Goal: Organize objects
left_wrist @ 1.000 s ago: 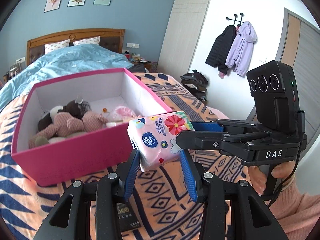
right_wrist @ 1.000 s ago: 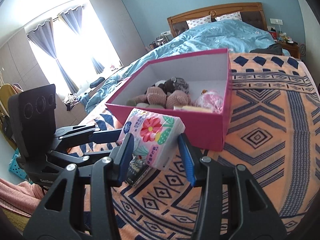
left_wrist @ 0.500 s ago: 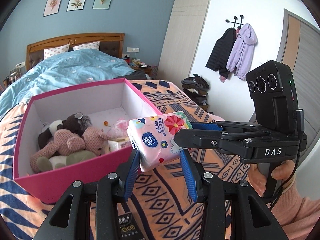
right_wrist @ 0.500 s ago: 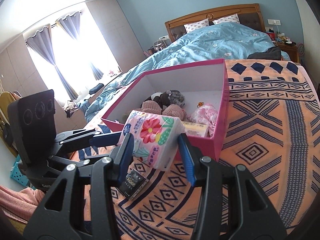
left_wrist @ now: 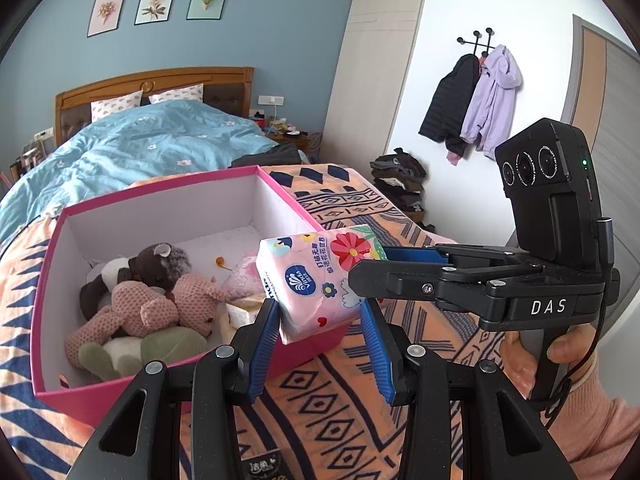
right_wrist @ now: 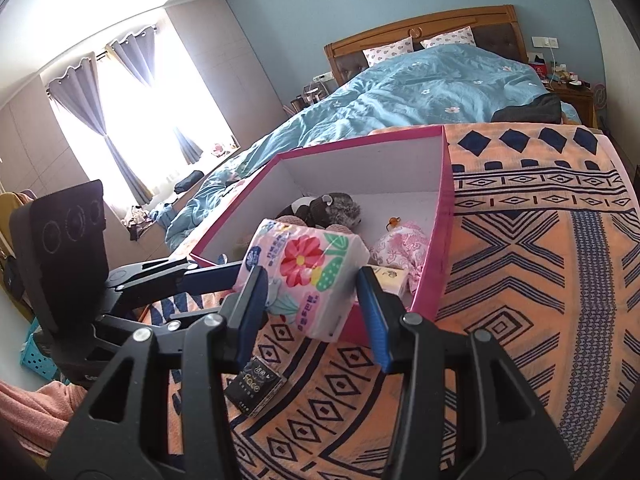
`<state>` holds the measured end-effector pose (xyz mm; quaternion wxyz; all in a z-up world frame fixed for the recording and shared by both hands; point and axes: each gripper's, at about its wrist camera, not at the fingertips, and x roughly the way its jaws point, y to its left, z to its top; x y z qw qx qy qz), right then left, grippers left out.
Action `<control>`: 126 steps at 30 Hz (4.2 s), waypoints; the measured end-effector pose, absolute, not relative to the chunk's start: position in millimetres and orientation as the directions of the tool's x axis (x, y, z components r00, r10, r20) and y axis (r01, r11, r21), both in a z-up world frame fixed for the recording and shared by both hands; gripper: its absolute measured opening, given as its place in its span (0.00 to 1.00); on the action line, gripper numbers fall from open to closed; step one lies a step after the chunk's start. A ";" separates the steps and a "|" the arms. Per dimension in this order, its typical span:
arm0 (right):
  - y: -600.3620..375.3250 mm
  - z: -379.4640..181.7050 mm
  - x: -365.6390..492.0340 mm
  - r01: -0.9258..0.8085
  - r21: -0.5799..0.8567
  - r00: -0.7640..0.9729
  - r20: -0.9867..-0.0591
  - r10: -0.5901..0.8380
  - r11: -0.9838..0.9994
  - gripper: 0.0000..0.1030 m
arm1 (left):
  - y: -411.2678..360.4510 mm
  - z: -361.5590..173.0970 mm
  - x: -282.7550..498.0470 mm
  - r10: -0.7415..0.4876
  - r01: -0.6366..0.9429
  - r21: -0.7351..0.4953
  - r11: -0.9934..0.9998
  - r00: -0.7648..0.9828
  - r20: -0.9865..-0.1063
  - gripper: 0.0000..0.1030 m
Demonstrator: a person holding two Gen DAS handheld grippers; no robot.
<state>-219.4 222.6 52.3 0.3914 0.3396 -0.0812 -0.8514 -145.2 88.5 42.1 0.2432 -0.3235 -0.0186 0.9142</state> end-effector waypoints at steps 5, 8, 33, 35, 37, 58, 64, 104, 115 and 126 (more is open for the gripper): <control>222.6 53.1 -227.5 0.605 0.408 -0.466 -0.516 -0.719 -0.684 0.48 | 89.6 44.2 -152.4 0.449 -0.430 -0.182 -0.884 -0.675 -0.585 0.41; 221.7 52.5 -233.0 0.601 0.409 -0.465 -0.520 -0.717 -0.687 0.48 | 89.4 42.4 -157.3 0.444 -0.425 -0.182 -0.887 -0.674 -0.591 0.41; 209.7 45.2 -264.7 0.565 0.417 -0.460 -0.557 -0.691 -0.712 0.48 | 83.7 31.4 -188.4 0.421 -0.389 -0.196 -0.900 -0.661 -0.621 0.41; 209.2 44.6 -266.6 0.563 0.417 -0.460 -0.559 -0.689 -0.714 0.48 | 84.2 31.6 -188.4 0.419 -0.388 -0.194 -0.901 -0.662 -0.622 0.41; 209.2 44.1 -267.6 0.562 0.417 -0.460 -0.560 -0.689 -0.715 0.48 | 84.1 31.2 -188.8 0.420 -0.390 -0.194 -0.900 -0.661 -0.622 0.41; 187.1 30.8 -293.9 0.543 0.356 -0.454 -0.638 -0.622 -0.761 0.48 | 75.5 12.8 -220.1 0.393 -0.336 -0.222 -0.915 -0.626 -0.674 0.41; 177.4 28.5 -297.7 0.528 0.302 -0.482 -0.662 -0.573 -0.794 0.48 | 72.5 4.9 -232.4 0.382 -0.310 -0.233 -0.922 -0.611 -0.693 0.41; 185.5 -11.2 -172.5 0.705 0.294 -0.361 -0.633 -0.684 -0.645 0.79 | 37.9 -27.6 -89.7 0.358 -0.341 -0.161 -0.926 -0.661 -0.659 0.65; 155.0 -41.0 -164.0 0.721 0.325 -0.257 -0.694 -0.672 -0.612 0.79 | 35.5 -67.0 -58.2 0.282 -0.268 -0.141 -0.953 -0.616 -0.736 0.65; 113.6 -55.2 -172.3 0.751 0.321 -0.192 -0.730 -0.656 -0.577 0.79 | 32.5 -82.2 -51.6 0.239 -0.223 -0.127 -0.967 -0.598 -0.765 0.65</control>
